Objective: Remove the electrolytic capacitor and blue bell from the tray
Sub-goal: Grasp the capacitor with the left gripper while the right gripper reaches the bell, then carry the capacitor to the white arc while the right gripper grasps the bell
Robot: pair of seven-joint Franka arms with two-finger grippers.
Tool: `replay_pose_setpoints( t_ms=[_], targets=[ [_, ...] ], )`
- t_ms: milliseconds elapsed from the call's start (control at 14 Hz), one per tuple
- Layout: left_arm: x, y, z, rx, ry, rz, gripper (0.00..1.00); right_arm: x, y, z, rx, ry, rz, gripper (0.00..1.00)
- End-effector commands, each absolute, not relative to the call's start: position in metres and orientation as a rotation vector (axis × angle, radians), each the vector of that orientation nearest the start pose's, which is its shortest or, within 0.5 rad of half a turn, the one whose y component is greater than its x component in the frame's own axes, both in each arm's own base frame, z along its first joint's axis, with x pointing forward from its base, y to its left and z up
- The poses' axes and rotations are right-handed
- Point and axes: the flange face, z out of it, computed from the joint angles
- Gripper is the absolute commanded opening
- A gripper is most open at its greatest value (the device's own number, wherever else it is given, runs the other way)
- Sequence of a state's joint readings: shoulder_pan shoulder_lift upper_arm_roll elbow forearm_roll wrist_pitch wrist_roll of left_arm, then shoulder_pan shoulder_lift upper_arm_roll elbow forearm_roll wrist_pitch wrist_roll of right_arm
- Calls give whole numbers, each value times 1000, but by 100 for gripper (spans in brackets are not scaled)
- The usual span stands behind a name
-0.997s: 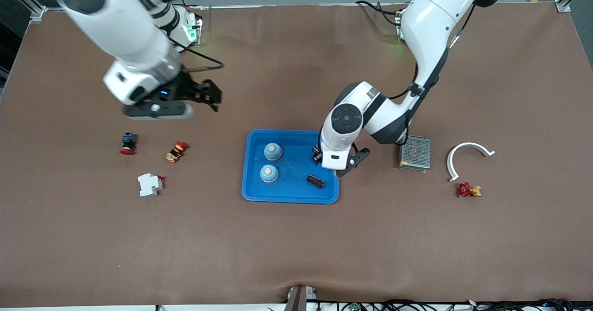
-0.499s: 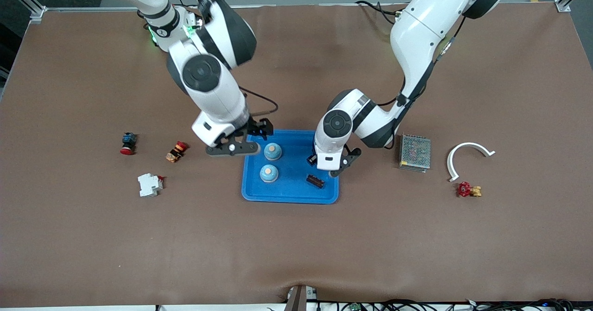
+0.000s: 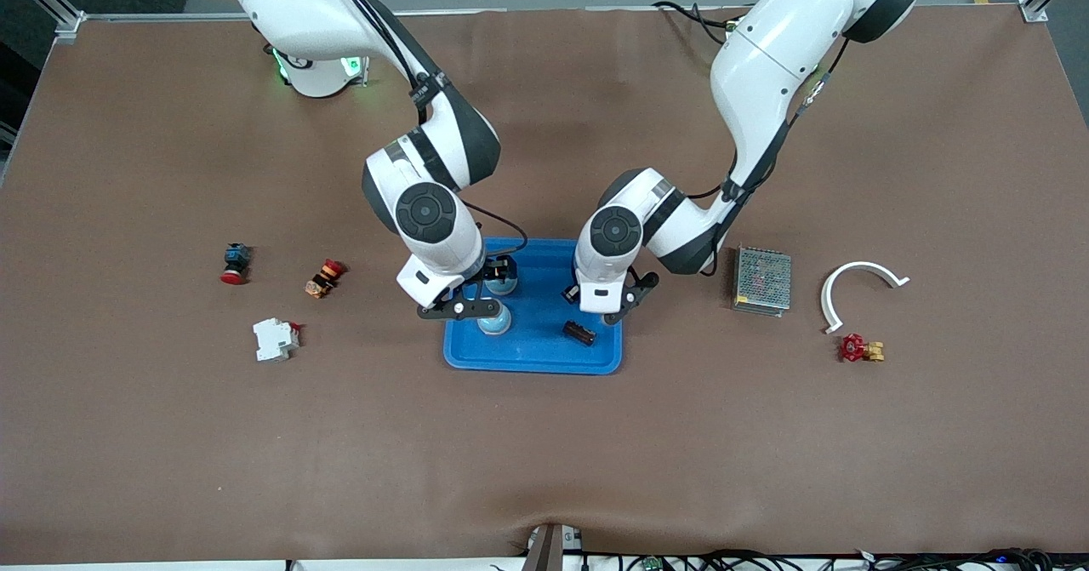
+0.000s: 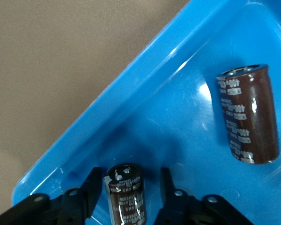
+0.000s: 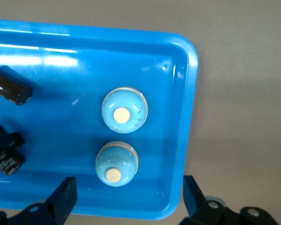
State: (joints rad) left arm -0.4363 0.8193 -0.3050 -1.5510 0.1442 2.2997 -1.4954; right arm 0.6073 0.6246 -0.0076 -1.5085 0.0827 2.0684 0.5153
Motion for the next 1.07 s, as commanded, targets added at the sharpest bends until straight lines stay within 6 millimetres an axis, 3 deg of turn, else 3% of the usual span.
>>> replay_pose_setpoints(
  t_ms=[0, 142, 356, 570, 783, 997],
  targets=[
    [536, -454, 190, -2942, -1127, 132, 0, 571, 417, 286, -3102, -108, 132, 100],
    [541, -445, 205, -2908, -1075, 95, 0, 571, 421, 273, -3099, -115, 121, 100],
    [550, -428, 245, -2872, -1041, 54, 0, 562, 430, 249, -3110, -143, 144, 100],
    [564, -393, 283, -2848, -948, 68, 0, 561, 427, 237, -3116, -147, 154, 100],
    [574, -353, 302, -2817, -863, 112, 0, 557, 426, 226, -3118, -188, 165, 100],
    [578, -298, 320, -2817, -772, 139, 0, 548, 430, 210, -3117, -204, 161, 100]
  ],
)
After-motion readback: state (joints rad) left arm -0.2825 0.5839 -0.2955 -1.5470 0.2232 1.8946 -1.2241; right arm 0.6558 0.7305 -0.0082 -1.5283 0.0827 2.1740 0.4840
